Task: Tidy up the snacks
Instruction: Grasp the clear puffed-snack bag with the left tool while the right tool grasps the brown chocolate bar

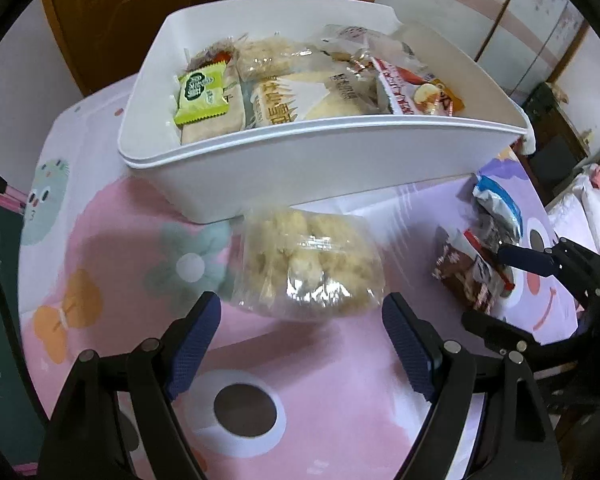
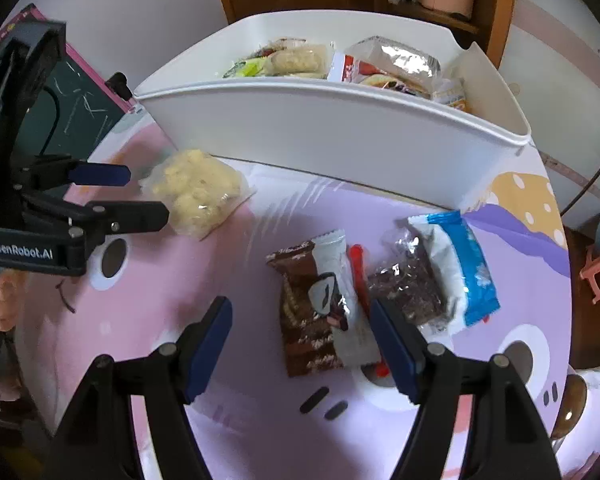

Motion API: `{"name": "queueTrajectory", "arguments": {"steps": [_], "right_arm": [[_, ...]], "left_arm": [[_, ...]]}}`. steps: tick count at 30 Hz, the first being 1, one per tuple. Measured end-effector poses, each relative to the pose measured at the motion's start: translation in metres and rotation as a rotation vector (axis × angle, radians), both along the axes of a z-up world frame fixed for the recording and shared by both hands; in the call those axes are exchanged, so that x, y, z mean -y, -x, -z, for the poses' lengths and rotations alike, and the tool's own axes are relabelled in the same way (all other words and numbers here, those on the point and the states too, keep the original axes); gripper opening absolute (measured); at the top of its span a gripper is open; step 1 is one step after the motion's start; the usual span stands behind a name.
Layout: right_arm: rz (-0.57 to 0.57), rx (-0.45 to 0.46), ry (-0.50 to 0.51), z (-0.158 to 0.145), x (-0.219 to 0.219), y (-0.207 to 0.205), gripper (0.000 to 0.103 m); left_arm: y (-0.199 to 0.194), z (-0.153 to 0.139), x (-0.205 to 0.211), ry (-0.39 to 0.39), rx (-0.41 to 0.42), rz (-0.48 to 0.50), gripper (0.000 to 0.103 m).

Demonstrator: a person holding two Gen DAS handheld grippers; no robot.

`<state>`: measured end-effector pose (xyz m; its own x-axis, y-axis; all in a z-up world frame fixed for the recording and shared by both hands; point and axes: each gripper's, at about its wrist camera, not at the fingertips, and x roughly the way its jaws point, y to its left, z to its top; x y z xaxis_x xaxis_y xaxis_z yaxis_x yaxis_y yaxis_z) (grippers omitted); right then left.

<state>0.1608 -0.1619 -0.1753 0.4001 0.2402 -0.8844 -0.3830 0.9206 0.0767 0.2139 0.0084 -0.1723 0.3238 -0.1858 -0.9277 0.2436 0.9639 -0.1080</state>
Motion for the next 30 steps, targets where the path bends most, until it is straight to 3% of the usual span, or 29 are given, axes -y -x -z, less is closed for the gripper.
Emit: {"name": "queueTrajectory", "arguments": {"steps": [9,13,15,18,30], "right_arm": [[-0.084,0.074,0.077,0.005,-0.017,-0.001,0.072],[-0.139,0.111,0.091,0.006,-0.023,0.014,0.066],[-0.159,0.091,0.076,0.008,-0.024,0.017,0.060],[-0.156,0.066,0.079,0.017,-0.023,0.015,0.059],[0.007,-0.040,-0.118,0.018,0.003,-0.012,0.060]], "left_arm": [[-0.018,0.015,0.005,0.006,-0.006,-0.024,0.082],[-0.024,0.019,0.008,0.017,-0.009,-0.038,0.082],[-0.027,0.021,0.010,0.021,-0.011,-0.039,0.082],[-0.033,0.025,0.013,0.027,-0.014,-0.048,0.084],[-0.042,0.041,0.022,0.021,-0.027,-0.065,0.089]]}}
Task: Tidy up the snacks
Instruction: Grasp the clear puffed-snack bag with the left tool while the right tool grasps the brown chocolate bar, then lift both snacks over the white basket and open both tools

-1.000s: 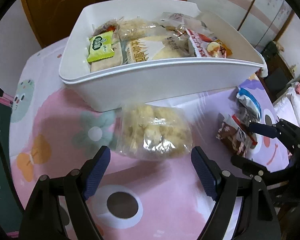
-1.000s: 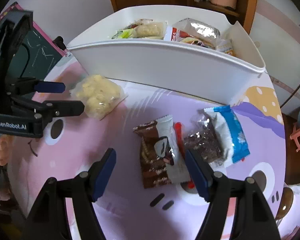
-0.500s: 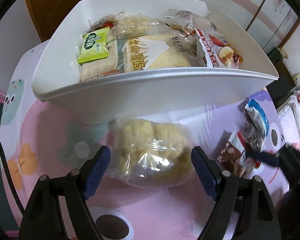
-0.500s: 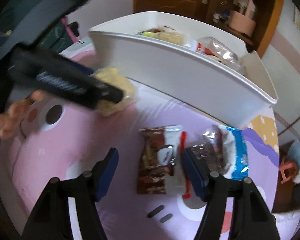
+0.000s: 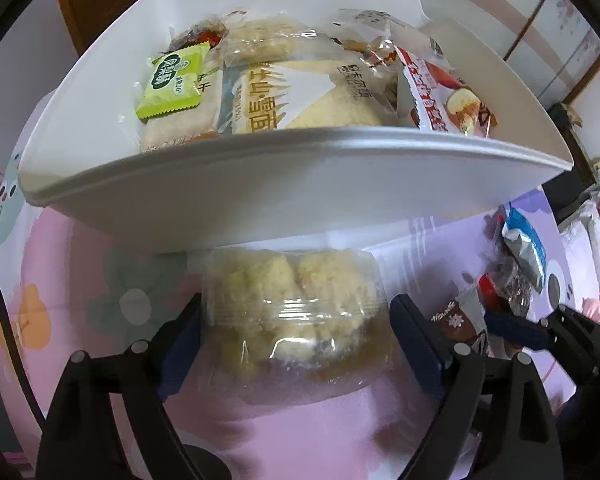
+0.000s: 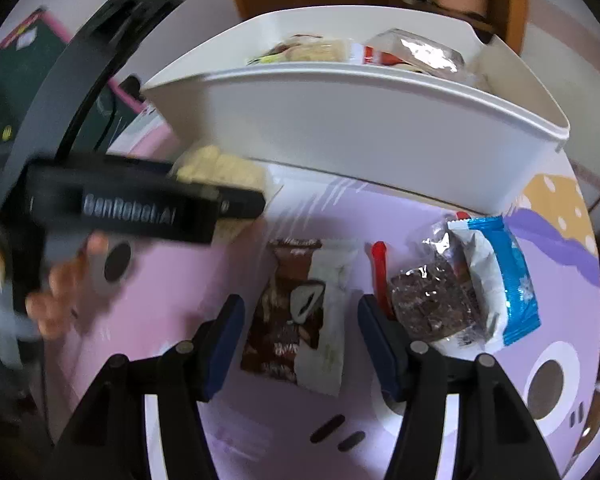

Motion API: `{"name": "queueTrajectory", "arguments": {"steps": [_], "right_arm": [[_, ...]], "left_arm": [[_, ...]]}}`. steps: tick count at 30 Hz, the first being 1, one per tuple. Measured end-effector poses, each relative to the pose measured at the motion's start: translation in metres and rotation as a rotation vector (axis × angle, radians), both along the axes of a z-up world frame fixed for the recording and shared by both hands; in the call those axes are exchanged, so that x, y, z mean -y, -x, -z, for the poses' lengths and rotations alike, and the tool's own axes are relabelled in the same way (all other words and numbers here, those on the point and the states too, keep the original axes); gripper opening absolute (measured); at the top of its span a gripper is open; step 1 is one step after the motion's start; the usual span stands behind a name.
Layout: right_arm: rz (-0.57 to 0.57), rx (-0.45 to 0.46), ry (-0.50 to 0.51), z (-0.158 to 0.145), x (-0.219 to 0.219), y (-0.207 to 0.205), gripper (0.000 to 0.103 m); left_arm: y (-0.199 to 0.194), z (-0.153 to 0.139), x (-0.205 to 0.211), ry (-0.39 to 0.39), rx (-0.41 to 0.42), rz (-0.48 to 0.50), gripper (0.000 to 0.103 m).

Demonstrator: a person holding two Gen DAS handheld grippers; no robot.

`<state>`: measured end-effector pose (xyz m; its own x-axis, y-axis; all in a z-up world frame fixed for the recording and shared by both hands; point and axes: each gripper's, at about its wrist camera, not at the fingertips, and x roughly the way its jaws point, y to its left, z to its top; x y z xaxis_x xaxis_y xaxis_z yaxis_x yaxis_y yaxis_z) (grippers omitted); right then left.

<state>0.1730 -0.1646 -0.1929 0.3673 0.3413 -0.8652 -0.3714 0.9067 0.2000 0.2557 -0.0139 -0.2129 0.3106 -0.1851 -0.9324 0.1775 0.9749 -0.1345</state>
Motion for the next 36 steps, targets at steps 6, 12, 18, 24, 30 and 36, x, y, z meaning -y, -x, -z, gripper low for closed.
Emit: {"name": "queueTrajectory", "arguments": {"steps": [6,12,18,24,30,36], "right_arm": [[0.016,0.033,0.069,0.002,-0.017,-0.001,0.059],[0.007,0.096,0.169,0.006,-0.025,0.003,0.039],[-0.012,0.077,0.135,0.004,-0.020,0.016,0.036],[-0.042,0.088,0.103,-0.013,-0.022,0.034,0.035],[-0.020,0.203,0.037,-0.078,-0.016,0.038,0.035],[0.018,0.371,0.028,-0.165,-0.001,0.030,0.035]], "left_arm": [[0.010,-0.002,-0.006,0.004,0.001,0.011,0.075],[0.027,-0.004,-0.009,-0.008,0.046,0.023,0.070],[0.057,-0.015,-0.020,0.038,0.077,0.024,0.068],[0.089,-0.049,-0.024,0.083,0.102,0.041,0.068],[0.101,-0.116,-0.027,0.066,0.202,0.069,0.068],[0.090,-0.192,-0.034,0.011,0.302,0.020,0.068]]}}
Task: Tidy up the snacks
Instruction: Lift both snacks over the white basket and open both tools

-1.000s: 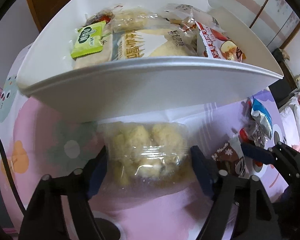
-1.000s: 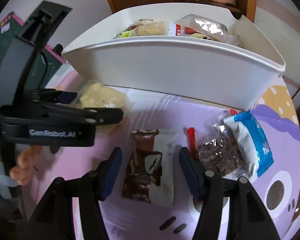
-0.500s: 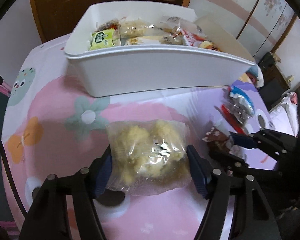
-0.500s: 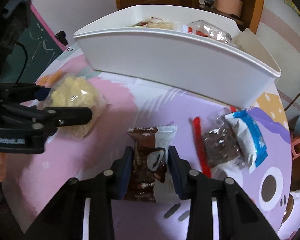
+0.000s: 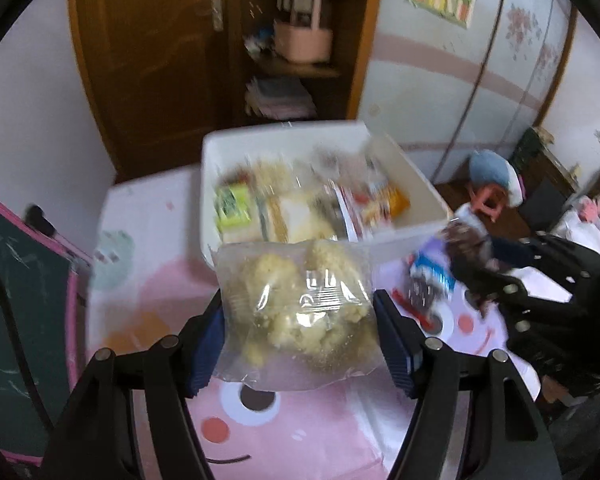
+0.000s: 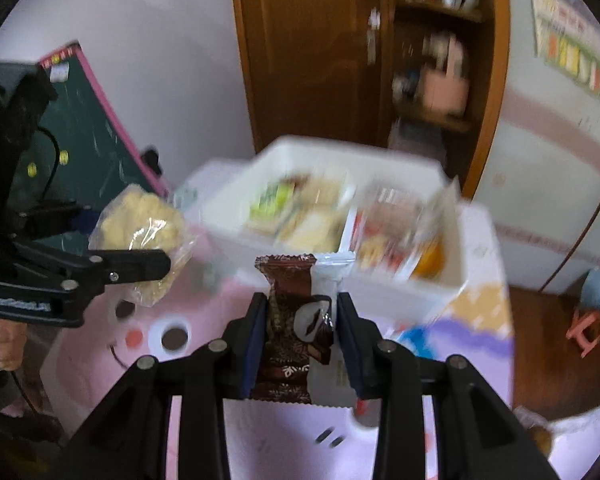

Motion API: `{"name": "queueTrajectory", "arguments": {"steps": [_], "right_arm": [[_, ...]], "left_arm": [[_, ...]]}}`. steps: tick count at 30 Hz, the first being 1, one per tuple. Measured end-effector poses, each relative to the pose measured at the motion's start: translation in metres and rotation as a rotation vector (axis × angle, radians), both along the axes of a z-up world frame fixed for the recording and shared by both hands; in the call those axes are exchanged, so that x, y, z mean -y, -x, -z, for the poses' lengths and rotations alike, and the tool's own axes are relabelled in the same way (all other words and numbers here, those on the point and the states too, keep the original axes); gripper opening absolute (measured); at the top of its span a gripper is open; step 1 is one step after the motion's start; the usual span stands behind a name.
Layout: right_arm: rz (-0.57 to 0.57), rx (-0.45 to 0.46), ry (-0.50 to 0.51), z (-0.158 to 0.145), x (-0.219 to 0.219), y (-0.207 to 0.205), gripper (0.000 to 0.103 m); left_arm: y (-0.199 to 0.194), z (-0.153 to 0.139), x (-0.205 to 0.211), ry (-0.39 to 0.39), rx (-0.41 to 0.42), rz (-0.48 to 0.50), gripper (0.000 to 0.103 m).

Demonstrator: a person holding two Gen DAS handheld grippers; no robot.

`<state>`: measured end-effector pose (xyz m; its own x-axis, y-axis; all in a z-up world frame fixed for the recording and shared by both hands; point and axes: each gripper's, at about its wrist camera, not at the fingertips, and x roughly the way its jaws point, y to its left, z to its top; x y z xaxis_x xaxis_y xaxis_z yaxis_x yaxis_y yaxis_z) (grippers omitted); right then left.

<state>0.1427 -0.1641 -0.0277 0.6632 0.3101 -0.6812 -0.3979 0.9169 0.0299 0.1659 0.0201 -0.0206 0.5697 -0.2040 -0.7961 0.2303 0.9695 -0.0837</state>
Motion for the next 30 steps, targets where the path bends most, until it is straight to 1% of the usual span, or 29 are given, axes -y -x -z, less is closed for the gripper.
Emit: {"name": "queueTrajectory", "arguments": {"steps": [3,4,5,8,11,14,17,21,23,30], "right_arm": [[0.026,0.074,0.005,-0.041,0.005,-0.007,0.035],[0.050,0.109,0.008,-0.059,0.008,-0.012,0.035],[0.061,0.125,0.006,-0.069,0.009,-0.013,0.035],[0.093,0.185,-0.007,-0.105,0.010,-0.025,0.035],[0.115,0.241,-0.032,-0.137,0.012,-0.035,0.035],[0.129,0.270,-0.057,-0.159,0.008,-0.053,0.035],[0.143,0.269,-0.068,-0.167,0.005,-0.068,0.035],[0.157,0.265,-0.057,-0.163,0.002,-0.083,0.035],[0.167,0.251,-0.055,-0.157,0.002,-0.092,0.035],[0.184,0.155,-0.050,-0.122,0.000,-0.123,0.035]], "left_arm": [[-0.009,-0.039,-0.003,0.000,0.062,-0.027,0.068],[-0.012,-0.051,-0.004,-0.004,0.088,-0.037,0.068],[-0.015,-0.067,-0.004,-0.008,0.121,-0.048,0.068],[-0.022,-0.097,-0.002,-0.015,0.185,-0.065,0.068],[-0.032,-0.120,0.005,-0.027,0.237,-0.082,0.068],[-0.044,-0.132,0.014,-0.015,0.250,-0.089,0.068],[-0.054,-0.134,0.022,-0.023,0.265,-0.090,0.069],[-0.070,-0.126,0.029,-0.038,0.278,-0.102,0.068],[-0.081,-0.118,0.030,-0.048,0.271,-0.117,0.069],[-0.121,-0.080,0.025,-0.069,0.204,-0.154,0.068]]}}
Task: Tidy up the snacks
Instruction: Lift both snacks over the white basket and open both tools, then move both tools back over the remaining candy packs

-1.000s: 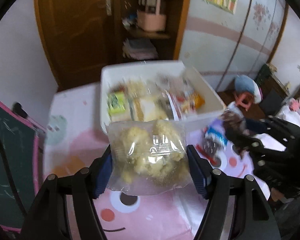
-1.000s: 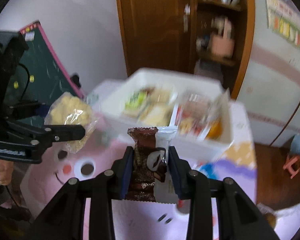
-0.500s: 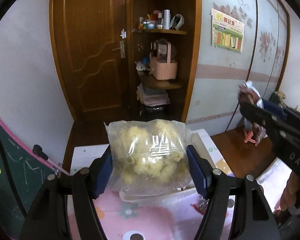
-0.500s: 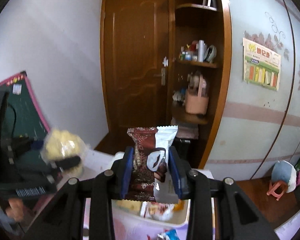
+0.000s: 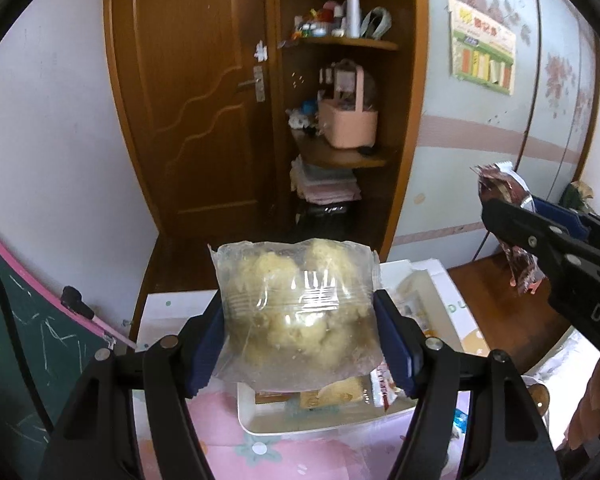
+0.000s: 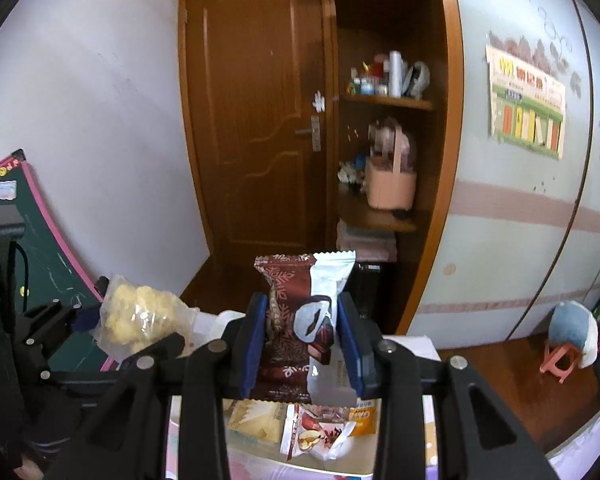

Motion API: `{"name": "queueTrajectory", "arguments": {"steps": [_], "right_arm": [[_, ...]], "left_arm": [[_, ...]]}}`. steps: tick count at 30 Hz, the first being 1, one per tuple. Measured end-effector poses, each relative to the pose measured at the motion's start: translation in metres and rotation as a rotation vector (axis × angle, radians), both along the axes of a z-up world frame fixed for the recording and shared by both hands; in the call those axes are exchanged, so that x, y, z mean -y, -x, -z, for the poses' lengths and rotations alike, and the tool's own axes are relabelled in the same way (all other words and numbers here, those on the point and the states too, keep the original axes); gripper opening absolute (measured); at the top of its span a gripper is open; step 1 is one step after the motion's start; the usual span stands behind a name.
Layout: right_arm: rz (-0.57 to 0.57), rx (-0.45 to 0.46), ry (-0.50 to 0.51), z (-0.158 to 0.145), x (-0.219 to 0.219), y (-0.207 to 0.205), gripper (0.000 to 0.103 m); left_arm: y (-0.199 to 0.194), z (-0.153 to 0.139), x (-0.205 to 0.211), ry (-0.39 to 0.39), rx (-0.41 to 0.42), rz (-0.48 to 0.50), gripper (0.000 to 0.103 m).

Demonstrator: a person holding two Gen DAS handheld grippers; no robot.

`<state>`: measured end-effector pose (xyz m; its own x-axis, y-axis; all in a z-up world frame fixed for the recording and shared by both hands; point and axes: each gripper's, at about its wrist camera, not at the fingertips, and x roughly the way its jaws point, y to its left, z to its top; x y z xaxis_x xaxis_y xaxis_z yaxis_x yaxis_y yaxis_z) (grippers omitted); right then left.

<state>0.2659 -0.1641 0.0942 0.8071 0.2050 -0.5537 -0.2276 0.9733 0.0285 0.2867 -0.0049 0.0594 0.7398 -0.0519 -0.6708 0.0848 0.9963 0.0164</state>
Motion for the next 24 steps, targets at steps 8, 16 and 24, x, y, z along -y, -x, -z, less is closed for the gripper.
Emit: {"name": "queueTrajectory", "arguments": {"steps": [8,16,24], "right_arm": [[0.023,-0.114,-0.005,0.042,0.000,-0.033,0.035],[0.025,-0.206,0.018,0.071,-0.005,-0.049,0.038],[0.012,-0.243,-0.024,0.080,0.001,-0.047,0.062]], "left_arm": [[-0.033,0.042,-0.001,-0.029,-0.071,-0.026,0.069],[-0.059,0.078,-0.010,-0.006,-0.163,-0.044,0.077],[-0.060,0.103,-0.026,0.038,-0.236,-0.076,0.088]]}}
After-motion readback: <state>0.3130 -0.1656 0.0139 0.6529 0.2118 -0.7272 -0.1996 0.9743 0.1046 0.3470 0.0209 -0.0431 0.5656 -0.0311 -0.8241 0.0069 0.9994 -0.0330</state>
